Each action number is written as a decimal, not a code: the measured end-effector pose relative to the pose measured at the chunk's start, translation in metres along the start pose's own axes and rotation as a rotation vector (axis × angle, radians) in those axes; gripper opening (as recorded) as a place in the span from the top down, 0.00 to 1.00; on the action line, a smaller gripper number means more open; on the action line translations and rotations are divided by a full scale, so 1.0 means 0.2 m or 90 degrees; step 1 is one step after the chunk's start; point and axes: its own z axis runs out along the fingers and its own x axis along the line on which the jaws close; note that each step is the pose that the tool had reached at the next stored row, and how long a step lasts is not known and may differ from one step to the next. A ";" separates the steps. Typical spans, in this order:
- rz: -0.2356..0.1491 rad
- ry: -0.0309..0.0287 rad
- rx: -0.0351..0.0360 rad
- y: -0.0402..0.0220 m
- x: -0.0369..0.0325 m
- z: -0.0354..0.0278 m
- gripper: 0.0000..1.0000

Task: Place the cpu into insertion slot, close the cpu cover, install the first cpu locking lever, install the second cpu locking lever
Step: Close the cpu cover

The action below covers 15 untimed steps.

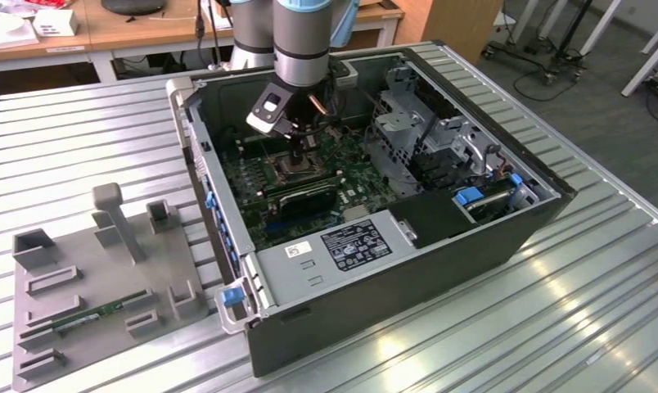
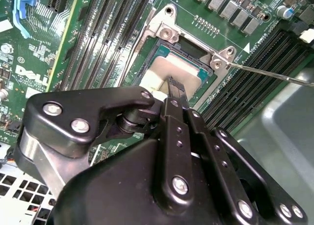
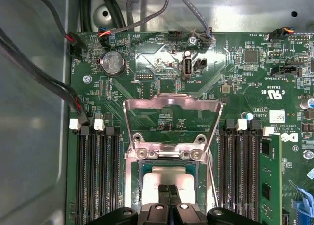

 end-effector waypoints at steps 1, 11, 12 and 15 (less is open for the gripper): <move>0.000 0.0001 0.0000 0.000 0.000 0.001 0.89; 0.000 0.0000 0.0000 -0.001 -0.001 0.027 0.89; 0.000 -0.0001 0.0000 -0.001 -0.001 0.026 0.89; 0.000 -0.0003 0.0002 -0.001 -0.001 0.030 0.89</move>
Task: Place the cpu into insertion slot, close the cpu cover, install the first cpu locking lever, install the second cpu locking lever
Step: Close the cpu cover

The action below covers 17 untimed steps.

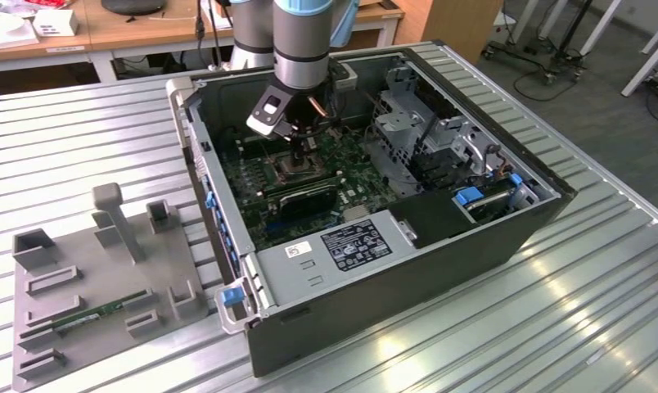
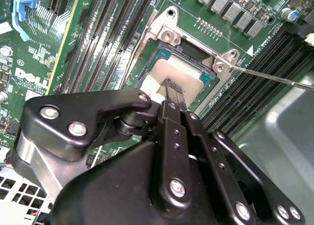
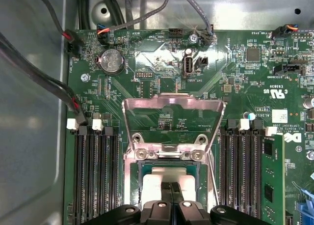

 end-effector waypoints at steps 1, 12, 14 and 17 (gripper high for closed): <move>0.000 -0.0003 0.0002 0.000 -0.001 0.003 0.89; 0.000 -0.0021 0.0012 -0.004 -0.005 0.001 0.89; 0.000 -0.0007 0.0004 -0.002 -0.003 -0.003 0.89; 0.000 0.0015 -0.0009 0.001 0.003 -0.021 0.89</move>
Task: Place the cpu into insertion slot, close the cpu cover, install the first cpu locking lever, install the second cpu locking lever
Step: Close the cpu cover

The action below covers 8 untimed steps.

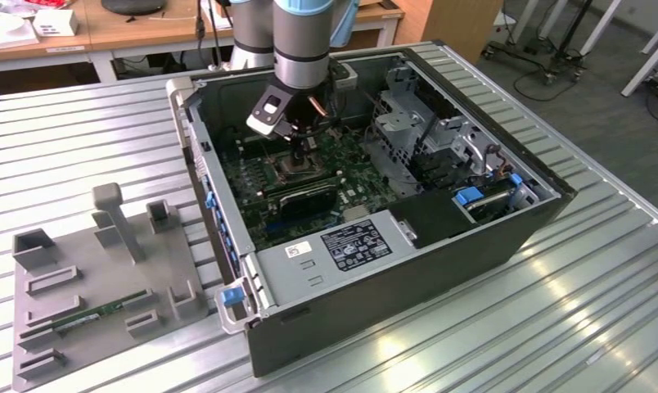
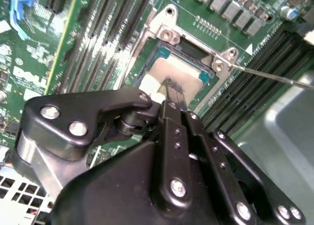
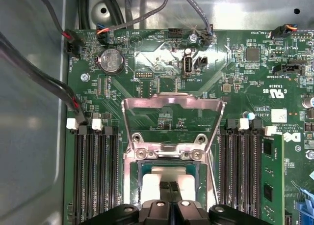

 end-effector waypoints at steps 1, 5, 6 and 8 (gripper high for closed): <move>0.000 -0.0008 0.0005 0.000 0.000 -0.013 0.89; 0.000 -0.0012 0.0007 0.001 0.001 -0.068 0.89; 0.000 -0.0011 0.0006 0.002 0.001 -0.083 0.89; 0.000 -0.0012 0.0007 0.003 0.002 -0.111 0.89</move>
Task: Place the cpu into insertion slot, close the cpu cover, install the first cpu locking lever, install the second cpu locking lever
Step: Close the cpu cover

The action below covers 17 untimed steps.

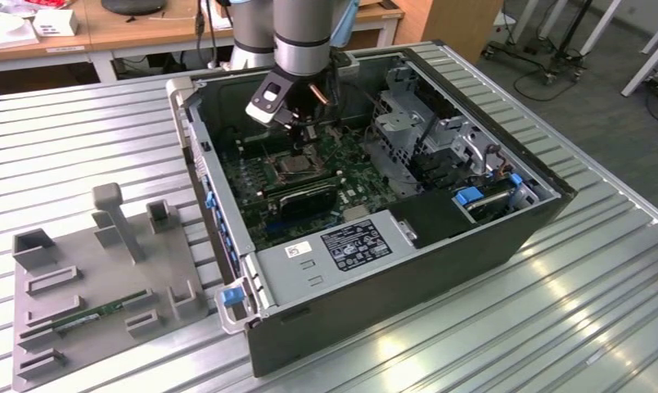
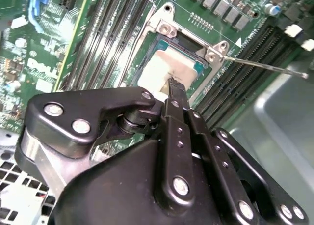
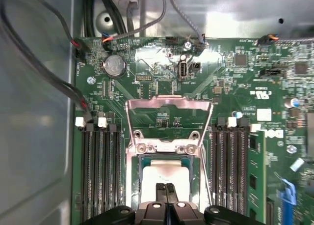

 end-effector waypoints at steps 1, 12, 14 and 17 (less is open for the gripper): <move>0.000 0.0000 0.0000 0.000 0.000 -0.014 0.89; 0.000 0.0000 0.0000 0.003 0.003 -0.111 0.89; 0.000 0.0002 -0.0001 0.004 0.004 -0.112 0.89; 0.000 0.0001 -0.0001 0.004 0.004 -0.113 0.89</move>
